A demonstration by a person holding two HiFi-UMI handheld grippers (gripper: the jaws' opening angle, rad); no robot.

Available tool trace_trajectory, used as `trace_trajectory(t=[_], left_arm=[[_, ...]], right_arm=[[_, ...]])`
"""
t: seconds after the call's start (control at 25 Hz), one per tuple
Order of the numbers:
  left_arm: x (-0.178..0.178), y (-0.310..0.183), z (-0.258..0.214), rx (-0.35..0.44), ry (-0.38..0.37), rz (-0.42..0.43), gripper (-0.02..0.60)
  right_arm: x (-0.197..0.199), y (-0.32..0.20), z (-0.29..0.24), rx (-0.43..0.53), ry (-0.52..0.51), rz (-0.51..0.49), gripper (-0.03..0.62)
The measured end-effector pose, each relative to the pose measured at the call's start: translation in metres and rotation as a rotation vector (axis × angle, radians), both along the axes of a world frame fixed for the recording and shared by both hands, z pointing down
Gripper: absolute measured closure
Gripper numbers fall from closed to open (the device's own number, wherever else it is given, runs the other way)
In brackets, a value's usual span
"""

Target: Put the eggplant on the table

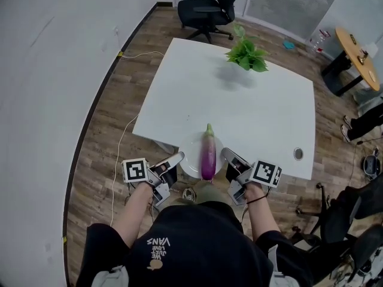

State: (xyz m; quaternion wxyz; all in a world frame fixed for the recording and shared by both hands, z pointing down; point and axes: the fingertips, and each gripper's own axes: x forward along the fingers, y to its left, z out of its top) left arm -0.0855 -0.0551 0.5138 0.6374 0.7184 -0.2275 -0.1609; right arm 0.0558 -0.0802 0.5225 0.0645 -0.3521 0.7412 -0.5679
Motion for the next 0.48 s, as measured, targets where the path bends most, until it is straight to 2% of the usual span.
trace_trajectory(t=[0.2,0.48], left_arm=[[-0.001,-0.042,0.002,0.006,0.013,-0.023,0.555],[0.008,-0.094,0.009,-0.001,0.005,-0.063,0.555]], right_arm=[[-0.006,-0.044,0.0,-0.015,-0.024,-0.017,0.56],[0.006,-0.1,0.004,-0.017,0.009,-0.064,0.56]])
